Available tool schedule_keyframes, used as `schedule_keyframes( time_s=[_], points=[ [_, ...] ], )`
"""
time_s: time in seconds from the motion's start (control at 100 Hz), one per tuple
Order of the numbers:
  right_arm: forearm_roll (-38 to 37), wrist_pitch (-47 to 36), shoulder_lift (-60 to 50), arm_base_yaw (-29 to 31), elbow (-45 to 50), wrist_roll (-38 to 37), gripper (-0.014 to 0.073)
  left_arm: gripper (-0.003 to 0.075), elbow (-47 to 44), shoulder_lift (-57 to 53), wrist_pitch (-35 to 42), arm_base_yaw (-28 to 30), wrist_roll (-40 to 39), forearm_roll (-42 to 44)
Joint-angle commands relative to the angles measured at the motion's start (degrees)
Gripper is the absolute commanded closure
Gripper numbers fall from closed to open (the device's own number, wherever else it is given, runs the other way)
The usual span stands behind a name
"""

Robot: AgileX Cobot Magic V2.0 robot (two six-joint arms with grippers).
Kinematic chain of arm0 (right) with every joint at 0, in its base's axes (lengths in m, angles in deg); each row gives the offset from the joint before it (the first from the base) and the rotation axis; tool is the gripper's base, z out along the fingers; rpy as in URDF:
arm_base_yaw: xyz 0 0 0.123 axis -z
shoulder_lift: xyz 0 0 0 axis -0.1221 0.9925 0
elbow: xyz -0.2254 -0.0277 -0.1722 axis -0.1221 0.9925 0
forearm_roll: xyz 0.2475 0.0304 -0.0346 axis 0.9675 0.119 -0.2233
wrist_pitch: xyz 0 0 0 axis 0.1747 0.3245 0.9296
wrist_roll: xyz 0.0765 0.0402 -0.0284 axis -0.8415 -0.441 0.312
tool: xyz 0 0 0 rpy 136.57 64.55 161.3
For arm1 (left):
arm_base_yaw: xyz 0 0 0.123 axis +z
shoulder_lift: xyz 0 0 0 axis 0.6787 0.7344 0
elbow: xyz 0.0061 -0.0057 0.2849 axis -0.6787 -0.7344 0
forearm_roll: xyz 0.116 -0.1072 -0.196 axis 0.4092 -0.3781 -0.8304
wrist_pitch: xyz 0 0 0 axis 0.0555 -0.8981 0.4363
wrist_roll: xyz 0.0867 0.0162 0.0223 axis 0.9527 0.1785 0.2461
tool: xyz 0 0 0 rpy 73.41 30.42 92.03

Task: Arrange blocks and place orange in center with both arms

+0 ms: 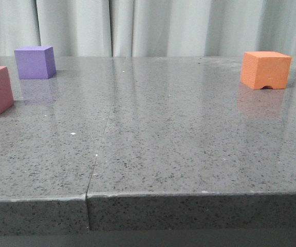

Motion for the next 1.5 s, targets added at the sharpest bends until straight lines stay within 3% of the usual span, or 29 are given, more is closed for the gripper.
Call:
schedule_keyframes(
  time_s=[0.0,0.35,0.44,0.54,0.73,0.8,1.13,1.49],
  points=[
    [0.1,0.9,4.7,0.0,-5.9,0.1,0.0662,0.0741,-2.3,-1.5,5.0,-0.1,-0.1,-0.5],
    [0.1,12.8,24.2,0.0,-22.0,0.2,0.0659,0.0741,-2.3,-1.5,5.0,-0.1,-0.1,-0.5],
    [0.1,14.7,29.1,-0.1,-26.5,0.2,0.0612,0.0741,-2.3,-1.5,5.0,-0.1,-0.1,-0.5],
    [0.1,16.0,35.1,-0.1,-30.9,0.5,0.0478,0.0741,-2.3,-1.5,5.0,-0.1,-0.1,-0.5],
    [0.1,17.8,44.7,-0.1,-38.8,0.8,0.0033,0.0741,-2.3,-1.5,5.0,-0.1,-0.1,-0.5],
    [0.1,17.9,48.4,-0.1,-41.7,0.8,-0.0076,0.0741,-2.3,-1.5,5.0,-0.1,-0.1,-0.5],
    [0.1,19.8,63.0,-0.2,-55.2,0.9,-0.0039,0.0741,-2.3,-1.5,5.0,-0.1,-0.1,-0.5],
    [0.7,33.4,79.9,-0.9,-75.0,3.8,-0.0039,0.0741,-2.3,-1.5,5.0,-0.1,-0.1,-0.5]
  ],
)
